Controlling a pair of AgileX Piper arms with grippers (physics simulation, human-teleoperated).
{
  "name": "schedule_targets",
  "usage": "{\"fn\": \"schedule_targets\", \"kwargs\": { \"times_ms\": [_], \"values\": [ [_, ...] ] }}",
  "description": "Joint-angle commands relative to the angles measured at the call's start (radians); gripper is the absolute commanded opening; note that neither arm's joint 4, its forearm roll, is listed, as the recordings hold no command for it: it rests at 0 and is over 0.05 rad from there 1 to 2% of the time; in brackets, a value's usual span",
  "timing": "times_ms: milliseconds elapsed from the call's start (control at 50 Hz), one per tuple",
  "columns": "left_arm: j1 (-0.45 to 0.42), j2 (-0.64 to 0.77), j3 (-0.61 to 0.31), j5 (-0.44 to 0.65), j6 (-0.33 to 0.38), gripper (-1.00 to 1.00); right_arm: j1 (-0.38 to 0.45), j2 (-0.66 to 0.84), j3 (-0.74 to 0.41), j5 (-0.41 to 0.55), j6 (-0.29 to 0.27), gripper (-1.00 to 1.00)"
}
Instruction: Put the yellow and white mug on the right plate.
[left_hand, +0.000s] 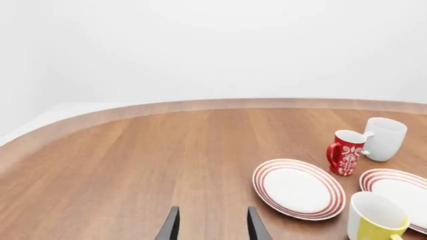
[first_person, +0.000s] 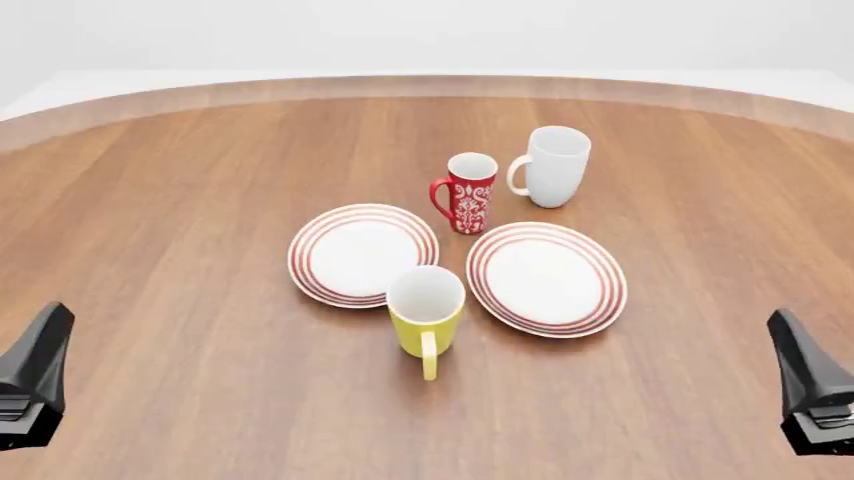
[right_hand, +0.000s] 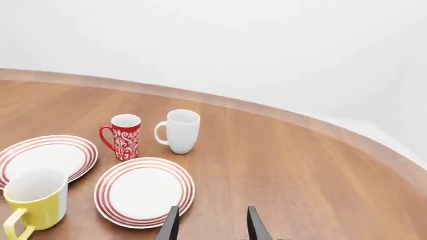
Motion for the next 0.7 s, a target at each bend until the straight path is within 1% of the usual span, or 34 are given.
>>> {"fn": "schedule_targets", "kwargs": {
  "times_ms": [20,40,60,80,100,120,140,160,200,240,260,280,300,360,380,420,440,480,560,600,660,680,700],
  "values": [
    [0.0,0.0,0.0,0.0,0.0,1.0,0.084,0.062,-0.065,0.061,0.021,1.0],
    [0.0,0.0,0.0,0.0,0.0,1.0,0.088,0.072,-0.072,0.066,0.03,1.0],
    [0.0,0.0,0.0,0.0,0.0,1.0,0.101,0.113,-0.11,0.081,0.042,1.0],
    [0.0,0.0,0.0,0.0,0.0,1.0,0.116,0.12,-0.121,0.086,0.039,1.0],
    [0.0,0.0,0.0,0.0,0.0,1.0,0.137,0.099,-0.109,0.092,0.023,1.0],
    [0.0,0.0,0.0,0.0,0.0,1.0,0.15,0.089,-0.127,0.107,0.0,1.0],
    [0.0,0.0,0.0,0.0,0.0,1.0,0.151,0.089,-0.134,0.114,0.002,1.0],
    [0.0,0.0,0.0,0.0,0.0,1.0,0.158,0.108,-0.156,0.129,-0.011,1.0],
    [0.0,0.0,0.0,0.0,0.0,1.0,0.166,0.112,-0.148,0.129,-0.021,1.0],
    [0.0,0.0,0.0,0.0,0.0,1.0,0.165,0.155,-0.19,0.145,-0.001,1.0],
    [0.0,0.0,0.0,0.0,0.0,1.0,0.173,0.166,-0.203,0.149,-0.007,1.0],
    [0.0,0.0,0.0,0.0,0.0,1.0,0.169,0.157,-0.186,0.146,-0.008,1.0],
    [0.0,0.0,0.0,0.0,0.0,1.0,0.173,0.178,-0.199,0.153,0.005,1.0],
    [0.0,0.0,0.0,0.0,0.0,1.0,0.181,0.204,-0.22,0.168,0.007,1.0],
    [0.0,0.0,0.0,0.0,0.0,1.0,0.186,0.231,-0.258,0.189,0.014,1.0],
    [0.0,0.0,0.0,0.0,0.0,1.0,0.194,0.226,-0.251,0.19,0.01,1.0],
    [0.0,0.0,0.0,0.0,0.0,1.0,0.204,0.243,-0.267,0.209,0.017,1.0],
    [0.0,0.0,0.0,0.0,0.0,1.0,0.22,0.254,-0.287,0.229,0.016,1.0],
    [0.0,0.0,0.0,0.0,0.0,1.0,0.239,0.272,-0.332,0.265,0.038,1.0],
    [0.0,0.0,0.0,0.0,0.0,1.0,0.256,0.266,-0.355,0.282,0.032,1.0],
    [0.0,0.0,0.0,0.0,0.0,1.0,0.277,0.302,-0.381,0.295,0.044,1.0],
    [0.0,0.0,0.0,0.0,0.0,1.0,0.283,0.331,-0.393,0.299,0.063,1.0],
    [0.0,0.0,0.0,0.0,0.0,1.0,0.286,0.351,-0.399,0.3,0.057,1.0]
  ]
}}
